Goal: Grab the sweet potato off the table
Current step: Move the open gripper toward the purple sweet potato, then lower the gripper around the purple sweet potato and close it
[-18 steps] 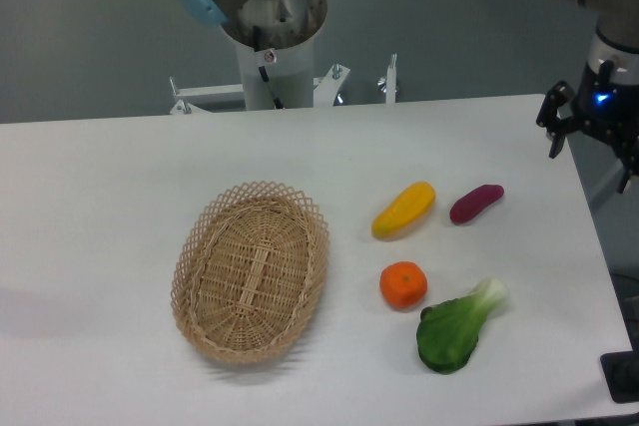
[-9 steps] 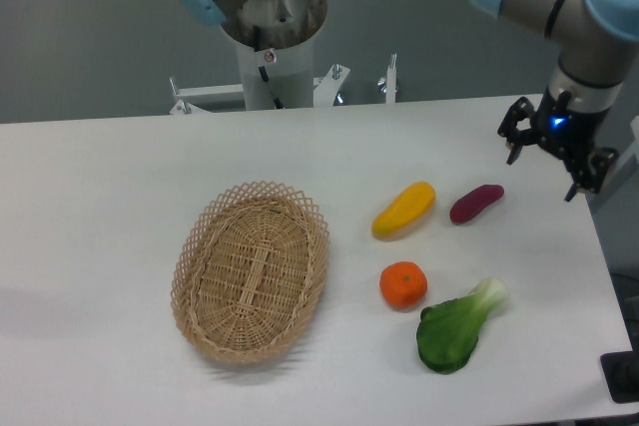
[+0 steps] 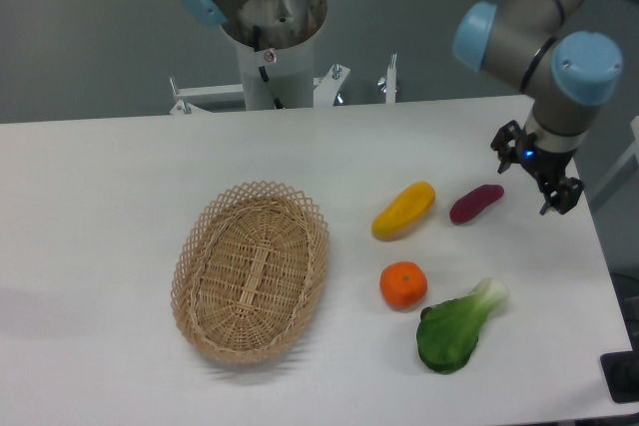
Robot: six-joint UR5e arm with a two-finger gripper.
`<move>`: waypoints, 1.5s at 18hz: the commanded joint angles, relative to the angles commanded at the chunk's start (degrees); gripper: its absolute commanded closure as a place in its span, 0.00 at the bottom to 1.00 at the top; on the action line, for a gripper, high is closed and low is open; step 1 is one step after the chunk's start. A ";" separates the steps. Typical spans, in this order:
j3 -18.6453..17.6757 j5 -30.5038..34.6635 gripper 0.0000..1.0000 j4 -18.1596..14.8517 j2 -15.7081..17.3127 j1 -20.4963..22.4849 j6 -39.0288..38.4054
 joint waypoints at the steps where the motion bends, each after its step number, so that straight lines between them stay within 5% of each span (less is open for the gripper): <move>1: -0.18 0.00 0.00 0.18 -0.09 0.00 0.00; 10: -5.19 0.00 0.00 4.31 -0.18 -0.09 -1.14; 20: -6.60 -0.09 0.00 6.41 -0.70 -0.61 -4.39; 23: -6.51 -0.09 0.44 7.39 -0.70 -0.61 -4.31; 27: -6.60 -0.09 0.57 7.48 -0.70 -0.61 -3.96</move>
